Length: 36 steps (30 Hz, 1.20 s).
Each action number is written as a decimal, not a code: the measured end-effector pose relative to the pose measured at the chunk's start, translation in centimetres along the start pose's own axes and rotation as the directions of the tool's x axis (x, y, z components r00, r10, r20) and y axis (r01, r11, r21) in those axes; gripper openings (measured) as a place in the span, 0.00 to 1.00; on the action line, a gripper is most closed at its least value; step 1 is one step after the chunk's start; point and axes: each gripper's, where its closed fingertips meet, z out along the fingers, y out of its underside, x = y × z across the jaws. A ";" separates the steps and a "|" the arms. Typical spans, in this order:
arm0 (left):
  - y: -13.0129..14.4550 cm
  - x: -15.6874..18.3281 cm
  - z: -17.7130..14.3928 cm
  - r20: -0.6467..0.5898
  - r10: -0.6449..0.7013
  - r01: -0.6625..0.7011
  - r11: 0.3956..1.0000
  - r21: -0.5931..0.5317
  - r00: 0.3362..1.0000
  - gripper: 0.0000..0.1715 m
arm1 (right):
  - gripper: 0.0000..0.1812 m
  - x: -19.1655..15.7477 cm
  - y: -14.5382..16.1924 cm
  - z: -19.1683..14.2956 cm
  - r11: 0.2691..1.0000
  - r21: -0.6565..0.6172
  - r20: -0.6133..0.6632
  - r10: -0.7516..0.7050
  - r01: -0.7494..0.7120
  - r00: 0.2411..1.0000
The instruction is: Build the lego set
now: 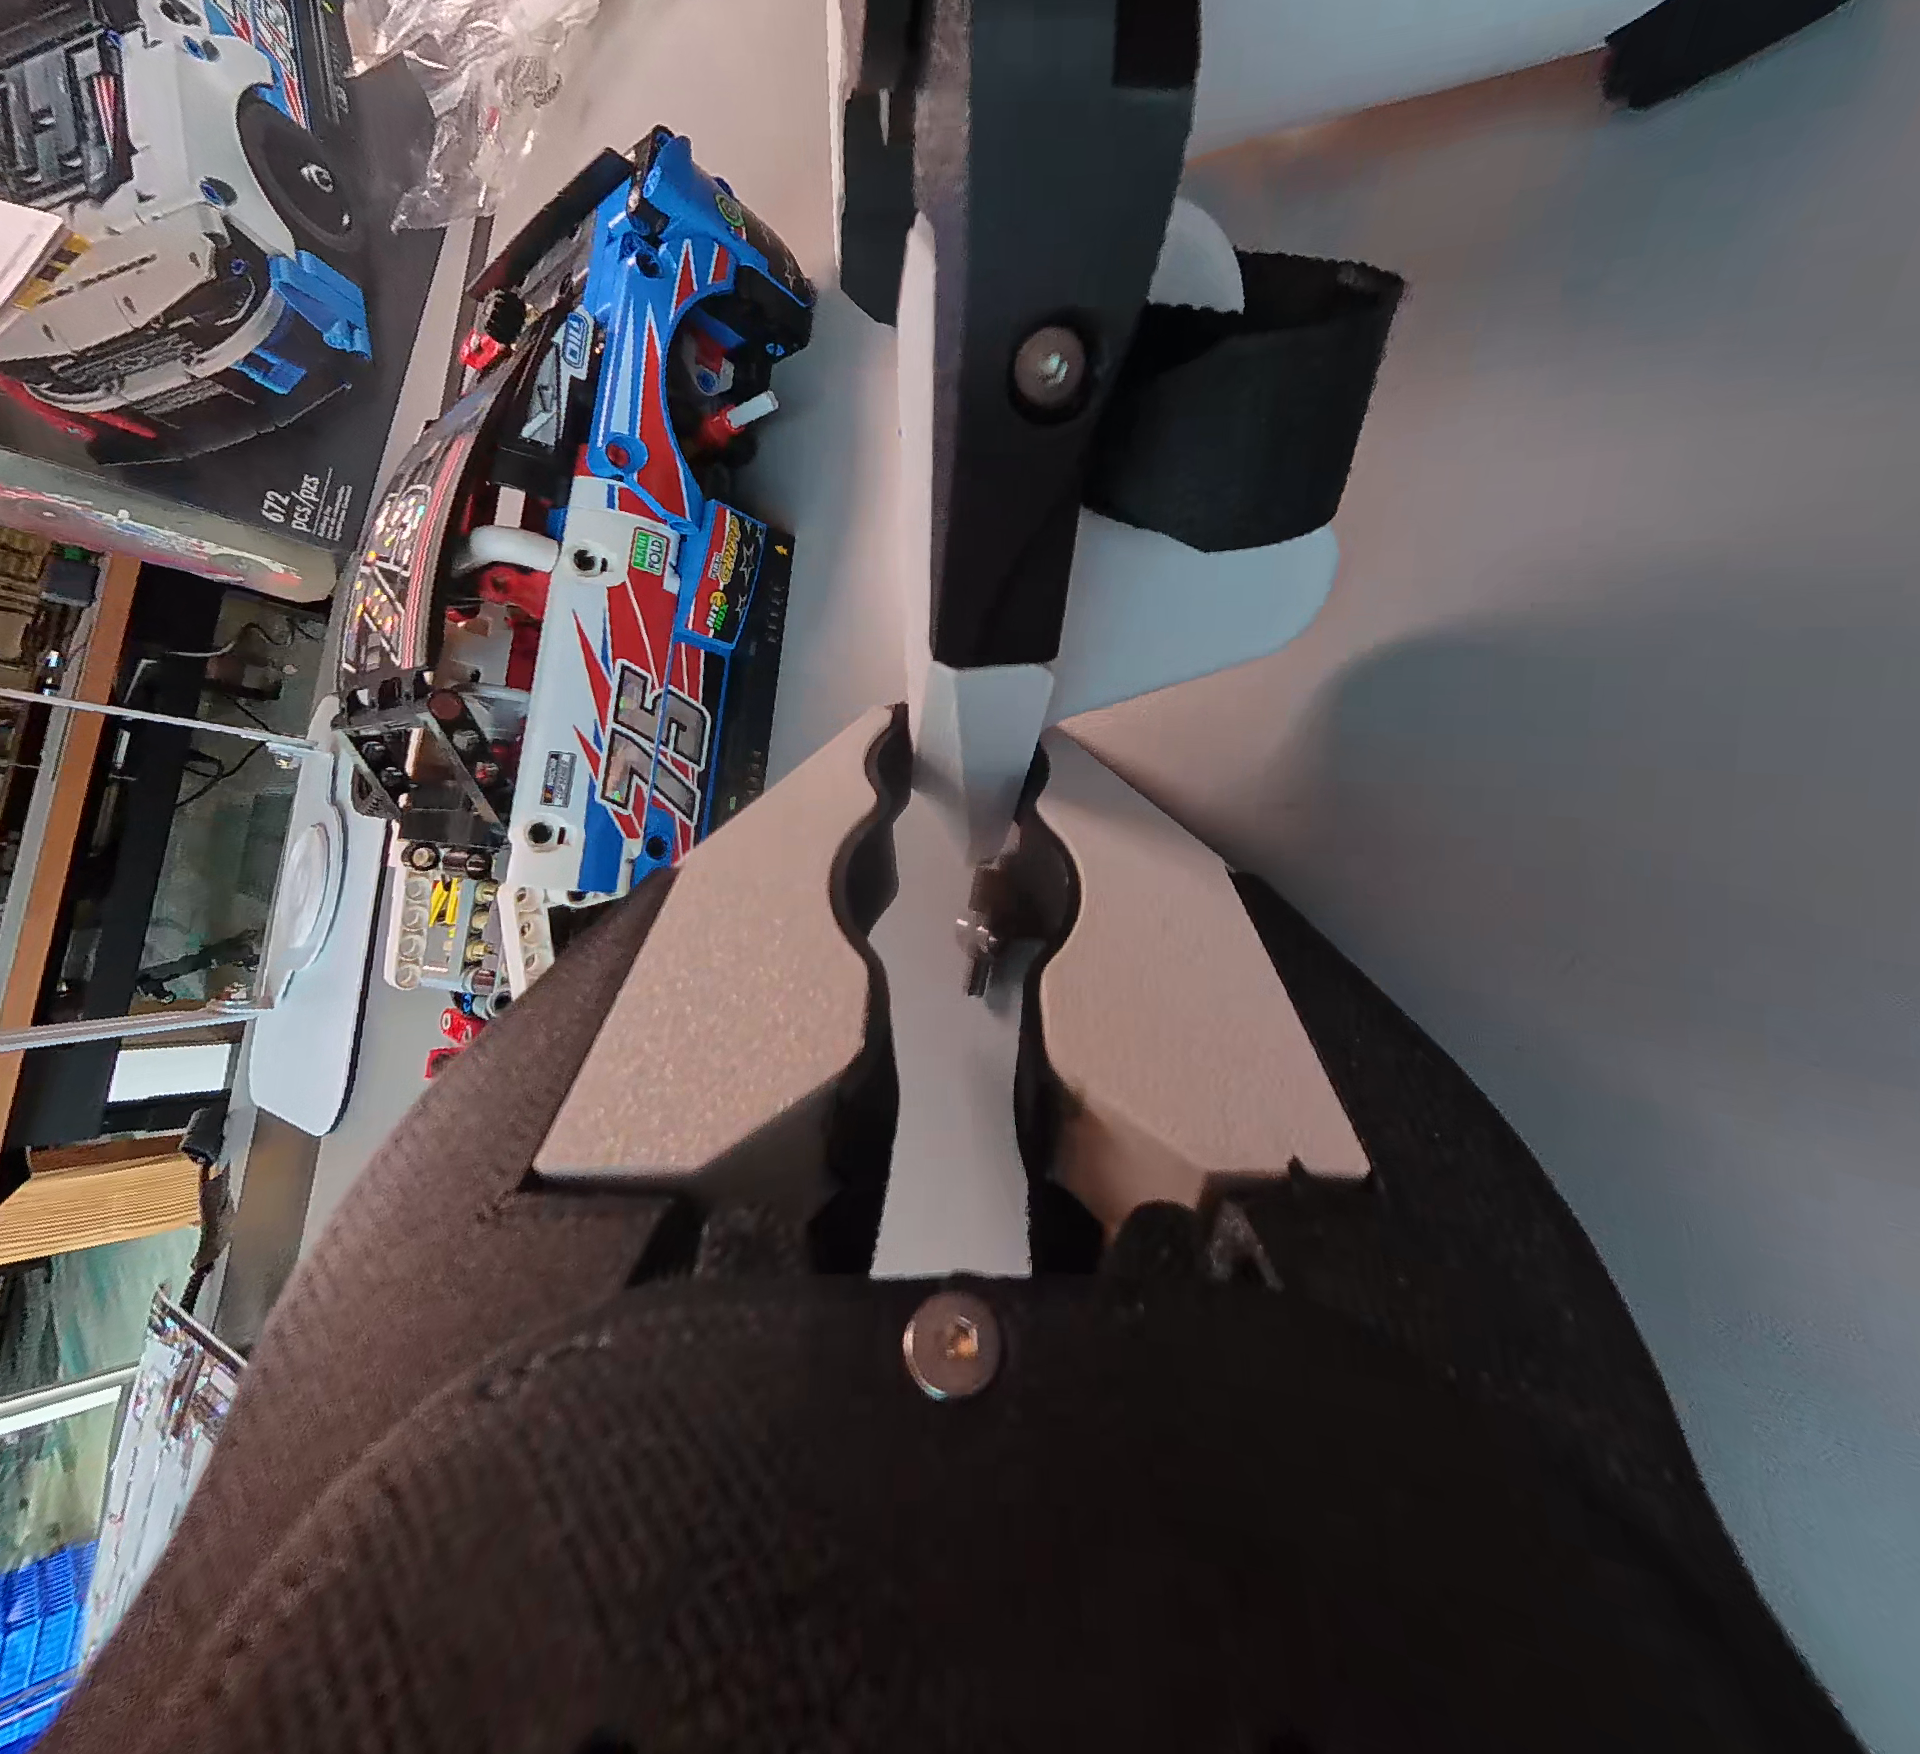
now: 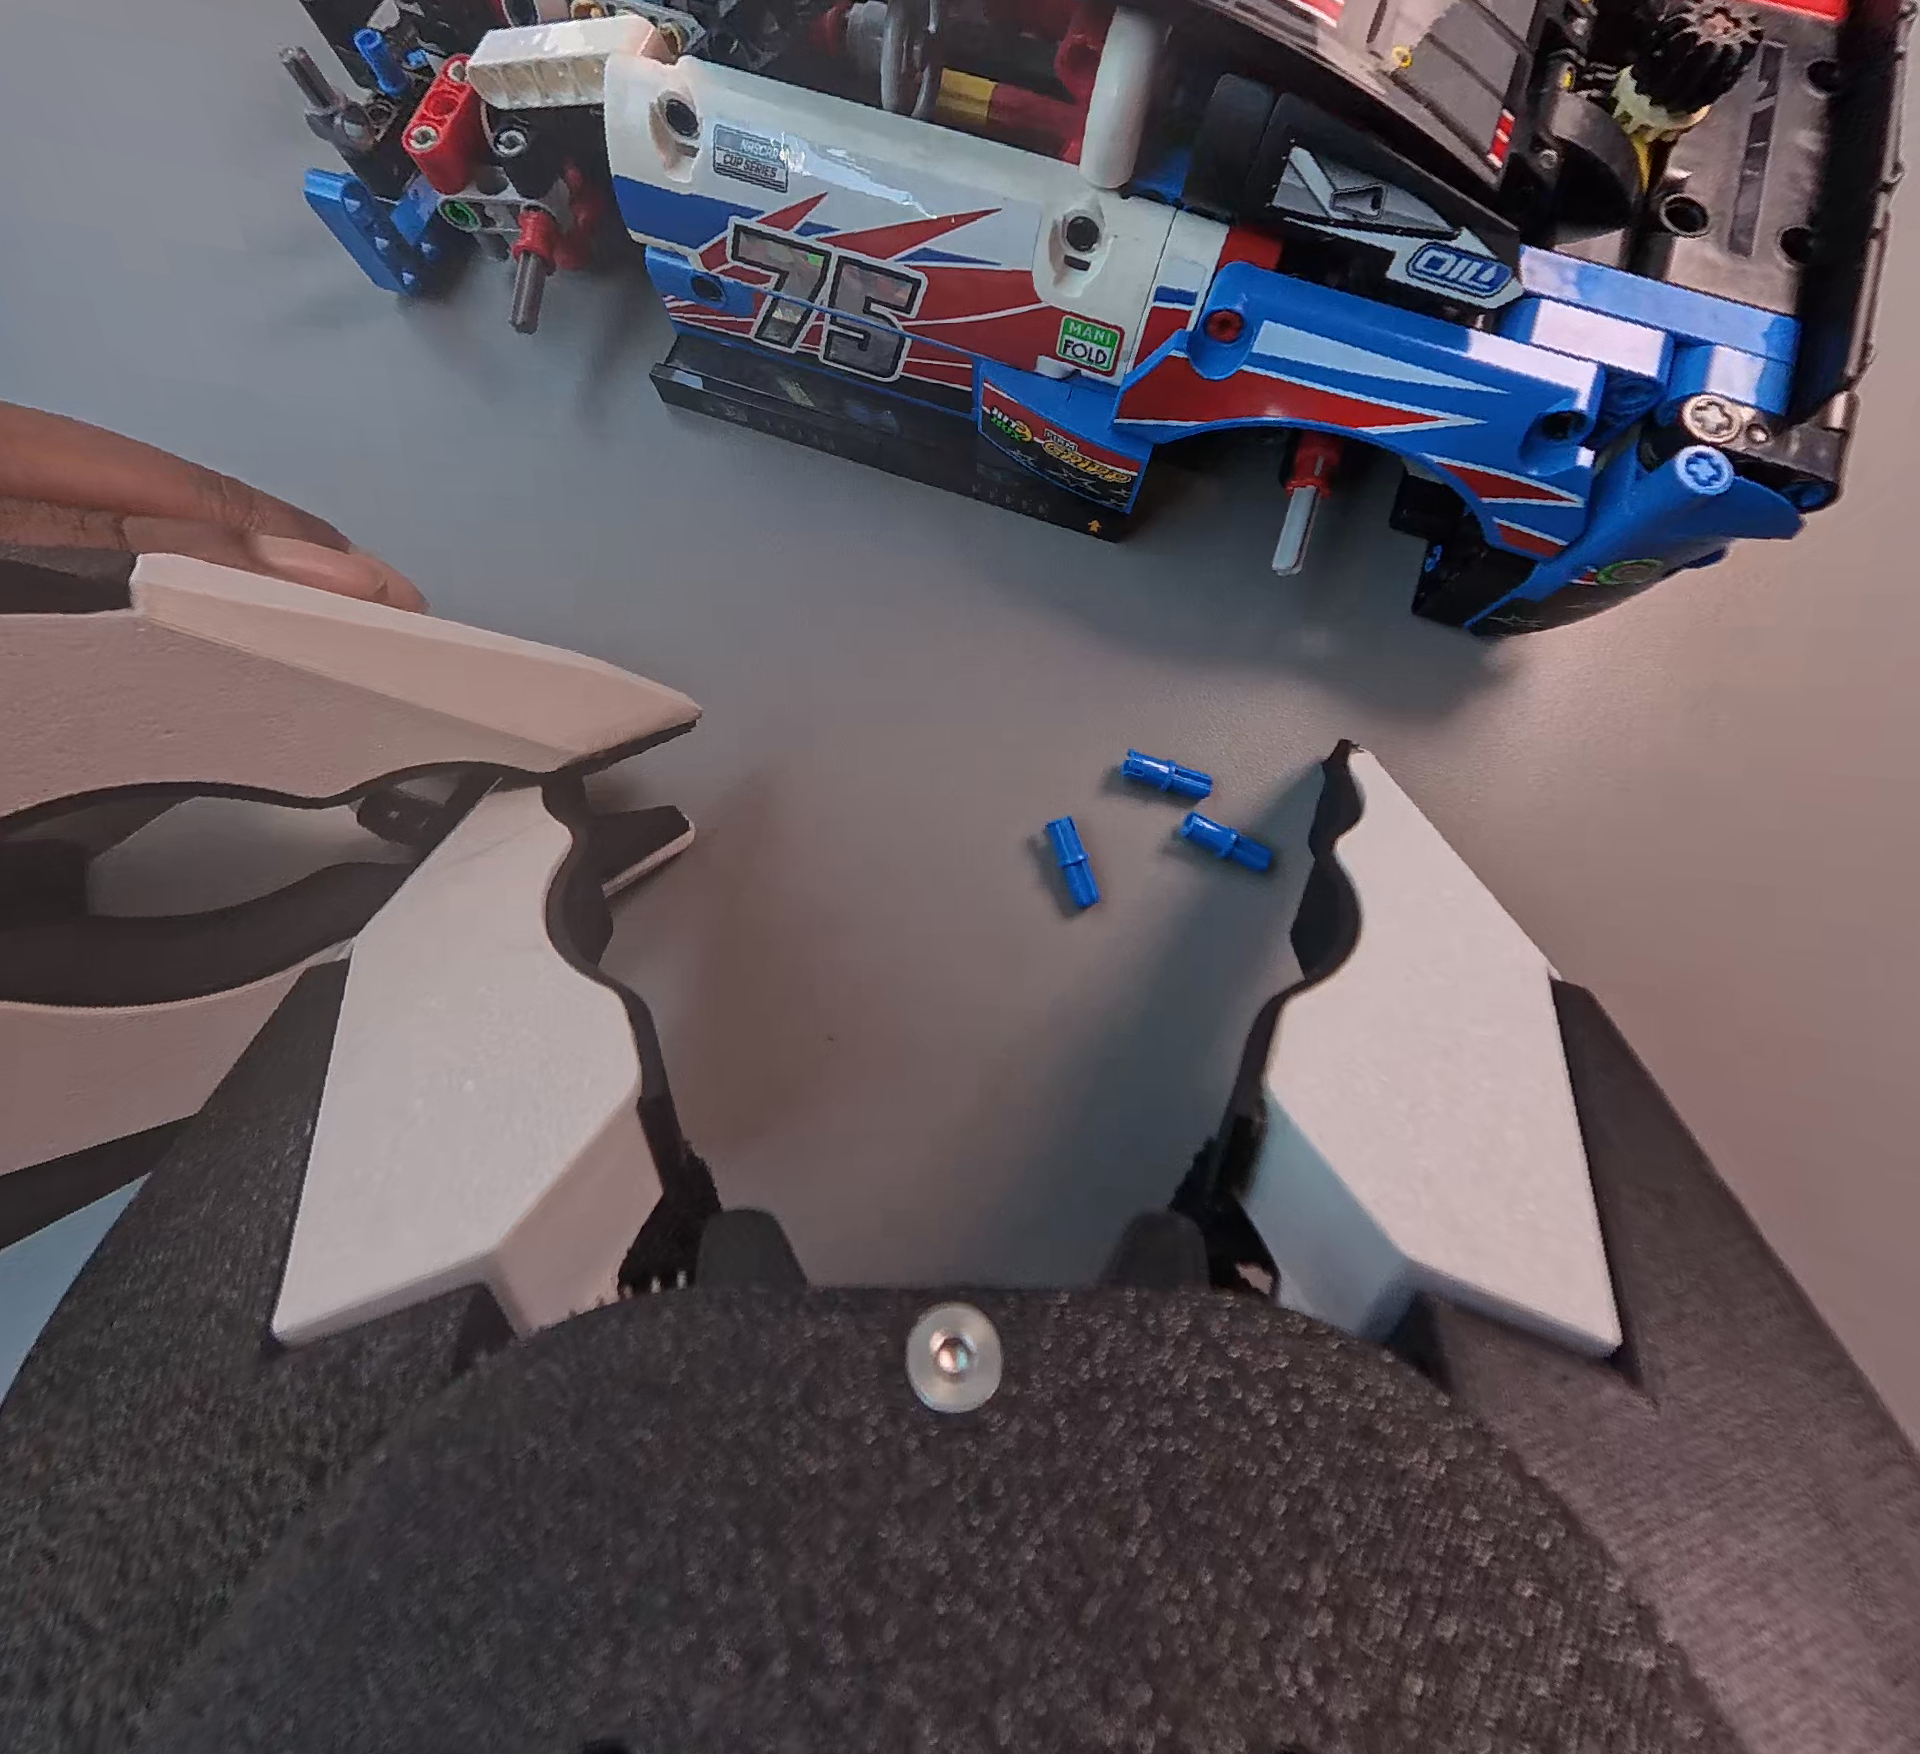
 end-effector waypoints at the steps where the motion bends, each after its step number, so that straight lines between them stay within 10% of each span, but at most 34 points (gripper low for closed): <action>1: 0.0 0.0 0.0 0.001 -0.010 0.010 1.000 0.002 1.000 0.10 | 0.74 0.0 0.0 0.0 1.000 -0.001 -0.001 0.000 0.000 1.000; 36: 0.3 0.0 -0.3 0.014 -0.057 0.057 0.998 0.006 0.998 0.09 | 0.79 -0.1 0.0 0.2 1.000 -0.013 -0.001 -0.001 0.001 1.000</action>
